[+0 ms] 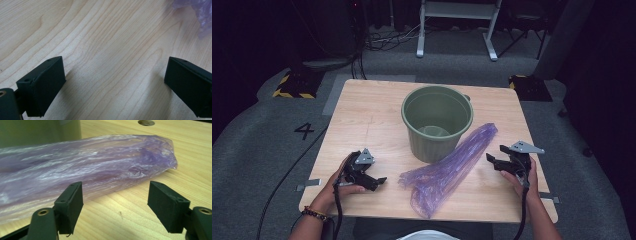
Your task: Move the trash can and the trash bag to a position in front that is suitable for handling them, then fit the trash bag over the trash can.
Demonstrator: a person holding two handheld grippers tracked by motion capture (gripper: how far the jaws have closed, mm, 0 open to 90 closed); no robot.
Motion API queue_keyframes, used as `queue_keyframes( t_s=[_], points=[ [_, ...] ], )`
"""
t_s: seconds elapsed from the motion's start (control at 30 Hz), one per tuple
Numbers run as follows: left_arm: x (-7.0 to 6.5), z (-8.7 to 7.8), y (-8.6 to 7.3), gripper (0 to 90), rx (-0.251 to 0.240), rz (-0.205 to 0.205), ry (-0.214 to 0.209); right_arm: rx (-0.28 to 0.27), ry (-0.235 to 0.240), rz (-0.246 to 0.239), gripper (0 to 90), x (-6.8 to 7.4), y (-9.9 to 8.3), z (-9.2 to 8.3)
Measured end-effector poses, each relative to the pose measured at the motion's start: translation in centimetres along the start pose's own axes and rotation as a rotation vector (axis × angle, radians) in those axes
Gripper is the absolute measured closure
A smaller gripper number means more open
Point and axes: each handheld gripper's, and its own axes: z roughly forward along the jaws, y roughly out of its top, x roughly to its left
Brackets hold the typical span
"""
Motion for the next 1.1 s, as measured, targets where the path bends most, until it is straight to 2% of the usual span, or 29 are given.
queue_keyframes(
  t_s=[0.03, 0.17, 0.23, 0.37, 0.47, 0.53, 0.6, 0.63, 0.7, 0.77, 0.83, 1.1],
  points=[
    [0.0, 0.0, 0.0, 3.0, 0.0, 0.0, 0.0, 0.014, 0.006, 0.011, 26.2, -0.2, 0.1, 0.3],
    [0.0, 0.0, 0.0, 3.0, 0.001, 0.001, -0.001, 0.012, 0.02, 0.043, 23.5, -0.5, 0.7, 0.8],
    [0.0, 0.0, 0.0, 3.1, 0.001, 0.001, -0.001, 0.025, 0.013, 0.092, 21.4, -0.9, 1.6, 1.7],
    [0.0, 0.0, 0.0, 3.0, 0.001, 0.003, -0.003, 0.028, 0.011, 0.094, 19.0, -0.7, 2.8, 2.4],
    [0.1, 0.1, 0.1, 2.6, 0.004, 0.008, -0.007, 0.024, -0.007, 0.098, 18.5, -0.2, 3.8, 3.8],
    [0.2, 0.1, 0.1, 2.3, 0.006, 0.011, -0.006, 0.069, -0.018, 0.089, 18.5, 0.0, 4.0, 5.2],
    [0.1, 0.1, 0.1, 2.3, 0.005, 0.01, -0.007, 0.084, -0.024, 0.099, 18.5, -0.1, 4.0, 5.7],
    [0.1, 0.1, 0.1, 2.3, 0.005, 0.009, -0.007, 0.121, -0.057, 0.108, 18.7, -0.3, 3.9, 6.7],
    [0.1, 0.1, 0.1, 2.3, 0.005, 0.007, -0.004, 0.123, -0.068, 0.111, 19.1, -0.4, 3.8, 7.0],
    [0.0, 0.0, 0.1, 2.6, 0.005, 0.003, 0.002, 0.165, -0.093, 0.101, 19.6, -0.5, 3.3, 8.0],
    [-0.1, 0.0, 0.0, 2.7, 0.003, -0.003, 0.004, 0.182, -0.111, 0.111, 20.3, -0.6, 3.1, 8.4],
    [0.0, 0.1, 0.1, 2.2, 0.005, 0.001, -0.001, 0.19, -0.133, 0.111, 20.3, -0.8, 2.8, 8.7]
  ],
)
